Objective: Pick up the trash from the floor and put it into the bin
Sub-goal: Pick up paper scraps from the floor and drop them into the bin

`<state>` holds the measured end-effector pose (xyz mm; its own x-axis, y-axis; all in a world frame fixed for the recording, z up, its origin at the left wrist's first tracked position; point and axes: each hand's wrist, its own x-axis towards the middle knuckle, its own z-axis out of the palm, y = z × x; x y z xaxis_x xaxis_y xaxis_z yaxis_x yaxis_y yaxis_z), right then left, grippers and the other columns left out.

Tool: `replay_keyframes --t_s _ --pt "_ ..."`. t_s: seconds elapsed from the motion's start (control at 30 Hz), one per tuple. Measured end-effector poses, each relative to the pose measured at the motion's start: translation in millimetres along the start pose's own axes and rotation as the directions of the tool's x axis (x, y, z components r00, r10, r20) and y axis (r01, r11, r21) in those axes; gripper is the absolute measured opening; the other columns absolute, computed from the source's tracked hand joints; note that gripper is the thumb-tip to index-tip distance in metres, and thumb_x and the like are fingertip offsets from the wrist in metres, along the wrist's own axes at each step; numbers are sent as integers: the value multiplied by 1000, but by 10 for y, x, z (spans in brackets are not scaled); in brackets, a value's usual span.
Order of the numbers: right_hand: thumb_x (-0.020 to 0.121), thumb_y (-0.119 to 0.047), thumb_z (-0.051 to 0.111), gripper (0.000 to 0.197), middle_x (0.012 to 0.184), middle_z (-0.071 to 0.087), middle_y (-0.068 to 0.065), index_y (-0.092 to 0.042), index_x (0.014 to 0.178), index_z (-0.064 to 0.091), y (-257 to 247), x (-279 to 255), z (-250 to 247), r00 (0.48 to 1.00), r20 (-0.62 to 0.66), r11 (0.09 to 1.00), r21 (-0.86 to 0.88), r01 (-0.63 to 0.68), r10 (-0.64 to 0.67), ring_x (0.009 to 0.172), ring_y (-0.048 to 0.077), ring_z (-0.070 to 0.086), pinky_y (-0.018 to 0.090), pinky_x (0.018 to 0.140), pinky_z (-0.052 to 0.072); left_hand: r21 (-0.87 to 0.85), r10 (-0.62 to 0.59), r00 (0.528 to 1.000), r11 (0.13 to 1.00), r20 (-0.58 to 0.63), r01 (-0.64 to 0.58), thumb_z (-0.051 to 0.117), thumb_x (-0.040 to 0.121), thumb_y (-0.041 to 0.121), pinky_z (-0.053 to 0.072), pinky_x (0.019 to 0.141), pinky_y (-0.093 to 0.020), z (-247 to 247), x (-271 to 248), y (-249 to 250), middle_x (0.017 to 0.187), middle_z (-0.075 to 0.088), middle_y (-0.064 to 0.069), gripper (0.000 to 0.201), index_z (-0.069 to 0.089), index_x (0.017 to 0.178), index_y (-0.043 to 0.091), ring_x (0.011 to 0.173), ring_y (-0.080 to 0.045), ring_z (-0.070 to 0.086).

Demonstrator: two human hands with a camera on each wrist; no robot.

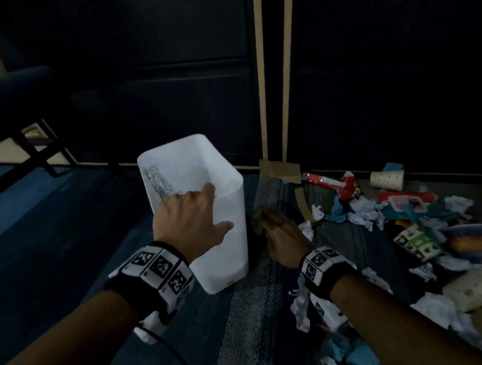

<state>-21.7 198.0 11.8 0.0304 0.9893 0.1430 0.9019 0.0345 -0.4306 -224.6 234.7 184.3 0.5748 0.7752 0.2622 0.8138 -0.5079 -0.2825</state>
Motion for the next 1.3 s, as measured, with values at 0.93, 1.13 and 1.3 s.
replay_keyframes --t_s 0.93,1.13,1.3 --pt "89 6 40 60 138 50 -2 -26 140 44 -1250 208 -1096 909 -400 843 444 303 -116 128 5 45 24 106 40 -25 10 998 1000 -65 -12 54 74 73 38 56 -29 36 -47 -41 86 69 -1 68 43 120 25 74 -26 67" --pt "86 10 40 40 120 60 1 -16 111 56 -1027 202 -993 816 -576 839 413 353 -59 116 11 55 28 95 49 14 11 999 1000 -44 -11 55 75 73 33 55 -29 32 -44 -14 80 66 -1 60 47 103 21 71 -26 64" --pt "85 4 47 37 111 61 8 -10 116 58 -484 253 -674 892 -450 946 308 99 53 102 25 57 30 83 47 -4 7 998 1000 -56 -8 56 75 71 32 54 -28 59 -53 -28 77 64 1 57 46 102 22 70 -26 62"
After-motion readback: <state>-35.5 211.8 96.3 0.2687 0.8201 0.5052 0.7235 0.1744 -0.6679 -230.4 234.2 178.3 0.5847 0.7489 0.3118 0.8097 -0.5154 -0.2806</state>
